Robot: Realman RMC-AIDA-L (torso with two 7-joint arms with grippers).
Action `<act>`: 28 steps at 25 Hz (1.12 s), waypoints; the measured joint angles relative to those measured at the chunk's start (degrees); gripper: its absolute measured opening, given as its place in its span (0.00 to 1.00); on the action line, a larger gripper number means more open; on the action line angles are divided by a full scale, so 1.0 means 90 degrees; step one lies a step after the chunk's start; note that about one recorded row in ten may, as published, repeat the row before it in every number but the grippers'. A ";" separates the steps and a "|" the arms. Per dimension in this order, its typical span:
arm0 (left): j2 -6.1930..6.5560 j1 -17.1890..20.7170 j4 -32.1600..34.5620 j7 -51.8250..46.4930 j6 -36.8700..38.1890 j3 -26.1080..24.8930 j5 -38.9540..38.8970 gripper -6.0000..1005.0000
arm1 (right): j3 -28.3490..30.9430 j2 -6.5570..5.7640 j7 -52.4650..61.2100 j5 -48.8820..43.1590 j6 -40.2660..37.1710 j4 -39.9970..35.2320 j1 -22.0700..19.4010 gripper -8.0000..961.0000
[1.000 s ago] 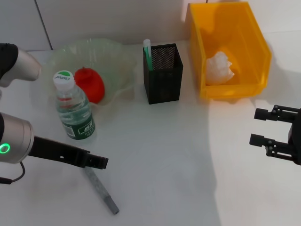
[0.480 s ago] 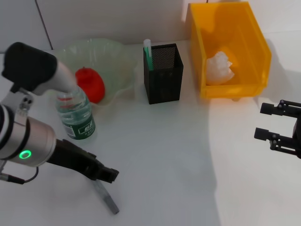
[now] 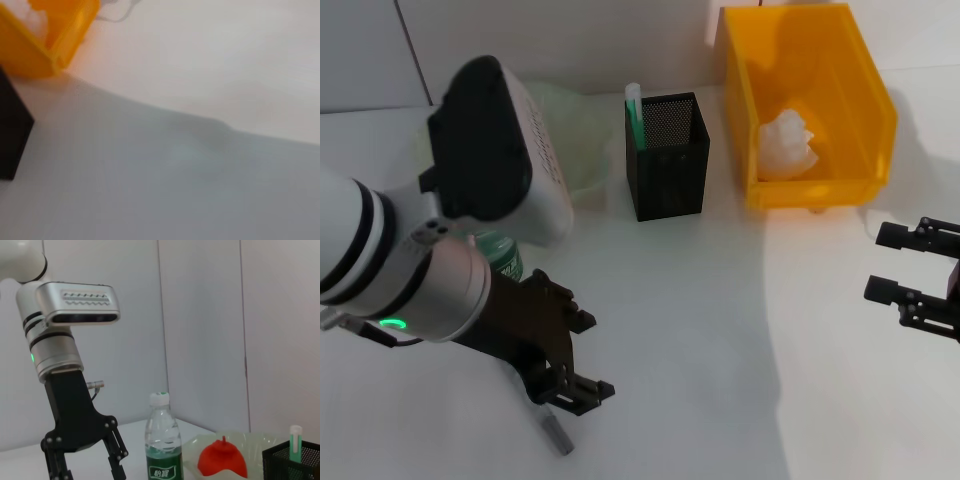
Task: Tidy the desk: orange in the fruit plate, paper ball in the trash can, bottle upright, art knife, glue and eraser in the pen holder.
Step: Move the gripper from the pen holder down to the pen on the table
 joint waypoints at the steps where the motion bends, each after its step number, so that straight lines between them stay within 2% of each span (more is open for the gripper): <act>1: 0.0000 0.0000 0.0000 0.0000 0.0000 0.0000 0.0000 0.71 | 0.0004 0.0007 0.0021 0.0006 -0.0015 0.0059 -0.0004 0.65; 2: 0.0000 0.0000 0.0000 0.0000 0.0000 0.0000 0.0000 0.71 | 0.0004 0.0007 0.0021 0.0006 -0.0015 0.0059 -0.0004 0.65; 3: -0.0003 -0.0049 0.0003 0.0352 0.0059 0.0040 -0.0034 0.71 | 0.0072 0.0008 0.0118 0.0023 -0.0105 0.0070 -0.0040 0.65; 4: 0.0005 -0.0110 -0.0029 0.1251 0.0151 0.0126 -0.0005 0.71 | 0.0123 0.0008 0.0152 0.0033 -0.0151 0.0073 -0.0065 0.65; 6: 0.0010 -0.0115 -0.0040 0.1470 0.0182 0.0133 0.0009 0.71 | 0.0269 0.0016 0.0196 0.0046 -0.0245 0.0085 -0.0136 0.65; 8: 0.0020 -0.0117 -0.0135 0.2382 0.0297 0.0160 0.0098 0.70 | 0.0307 0.0024 0.0213 0.0047 -0.0273 0.0094 -0.0155 0.65; 13: 0.0052 -0.0195 -0.0318 0.3105 0.0333 0.0417 0.0294 0.70 | 0.0340 0.0063 0.0386 0.0049 -0.0433 0.0245 -0.0158 0.65; 15: 0.0209 -0.0404 -0.0595 0.3515 0.0191 0.0936 0.0327 0.69 | 0.0371 0.0111 0.0399 0.0050 -0.0488 0.0301 -0.0144 0.65; 16: 0.0209 -0.0404 -0.0595 0.3515 0.0191 0.0936 0.0327 0.69 | 0.0387 0.0178 0.0401 0.0071 -0.0589 0.0335 -0.0139 0.65; 17: 0.0209 -0.0404 -0.0595 0.3515 0.0191 0.0936 0.0327 0.69 | 0.0387 0.0178 0.0401 0.0071 -0.0589 0.0335 -0.0139 0.65; 18: 0.0316 -0.0513 -0.0728 0.3703 0.0080 0.1195 0.0323 0.69 | 0.0389 0.0201 0.0401 0.0087 -0.0628 0.0339 -0.0143 0.65; 19: 0.0316 -0.0513 -0.0728 0.3703 0.0080 0.1195 0.0323 0.69 | 0.0389 0.0238 0.0401 0.0103 -0.0670 0.0342 -0.0153 0.65; 20: 0.0482 -0.0818 -0.0901 0.3953 -0.0173 0.1728 0.0391 0.68 | 0.0390 0.0264 0.0402 0.0115 -0.0698 0.0343 -0.0166 0.65; 23: 0.0502 -0.0921 -0.0918 0.4028 -0.0178 0.1817 0.0426 0.68 | 0.0393 0.0308 0.0403 0.0122 -0.0731 0.0367 -0.0181 0.65; 26: 0.0554 -0.1218 -0.0917 0.4258 -0.0067 0.2097 0.0503 0.68 | 0.0403 0.0320 0.0404 0.0122 -0.0738 0.0408 -0.0183 0.65; 28: 0.0554 -0.1218 -0.0917 0.4258 -0.0067 0.2097 0.0503 0.67 | 0.0404 0.0326 0.0405 0.0122 -0.0745 0.0414 -0.0182 0.65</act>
